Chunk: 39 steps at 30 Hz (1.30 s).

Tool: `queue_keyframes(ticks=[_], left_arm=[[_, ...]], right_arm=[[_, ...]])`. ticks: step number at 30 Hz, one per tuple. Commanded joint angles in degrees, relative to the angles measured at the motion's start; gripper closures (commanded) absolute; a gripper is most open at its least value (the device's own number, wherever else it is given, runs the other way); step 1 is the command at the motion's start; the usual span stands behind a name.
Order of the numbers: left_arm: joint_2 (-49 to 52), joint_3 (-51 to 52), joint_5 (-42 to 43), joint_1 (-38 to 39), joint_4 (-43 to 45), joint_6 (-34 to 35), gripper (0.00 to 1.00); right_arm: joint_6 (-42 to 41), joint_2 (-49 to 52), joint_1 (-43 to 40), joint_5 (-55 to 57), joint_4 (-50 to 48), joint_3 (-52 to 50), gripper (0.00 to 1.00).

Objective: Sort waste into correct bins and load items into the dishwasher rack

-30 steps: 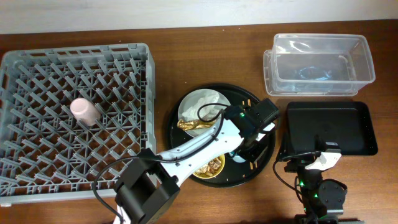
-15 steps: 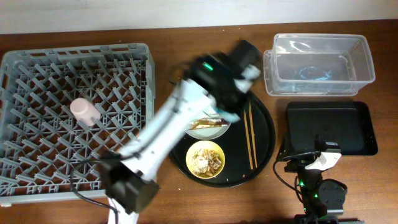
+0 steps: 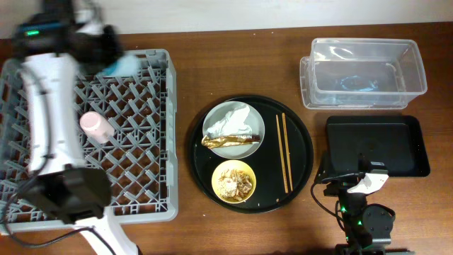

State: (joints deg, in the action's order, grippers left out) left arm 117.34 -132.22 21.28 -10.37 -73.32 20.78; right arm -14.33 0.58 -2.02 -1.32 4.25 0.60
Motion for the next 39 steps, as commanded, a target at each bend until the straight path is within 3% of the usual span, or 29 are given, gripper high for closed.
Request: queue_keyframes(ticks=[1,8,17,23,39], left_arm=[[0.83,-0.98,2.47,-9.33,2.82,5.42,1.00],[7.56,-0.94,19.82,-18.64,9.51,6.12,1.00],[18.67,-0.87,37.83,-24.76,9.14,9.40,1.00],[22.82,-0.79,41.70,-24.50,5.16,9.29,1.00],[25.46,-0.85,50.93,-20.83,9.05,8.31,1.00]], right_arm=[[0.59,-0.37,0.50,0.33,0.28,-0.28,0.01],[0.57,-0.37,0.50,0.33,0.28,-0.28,0.01],[0.59,-0.37,0.50,0.33,0.28,-0.28,0.01],[0.59,-0.37,0.50,0.33,0.28,-0.28,0.01],[0.59,-0.37,0.50,0.33,0.28,-0.28,0.01]])
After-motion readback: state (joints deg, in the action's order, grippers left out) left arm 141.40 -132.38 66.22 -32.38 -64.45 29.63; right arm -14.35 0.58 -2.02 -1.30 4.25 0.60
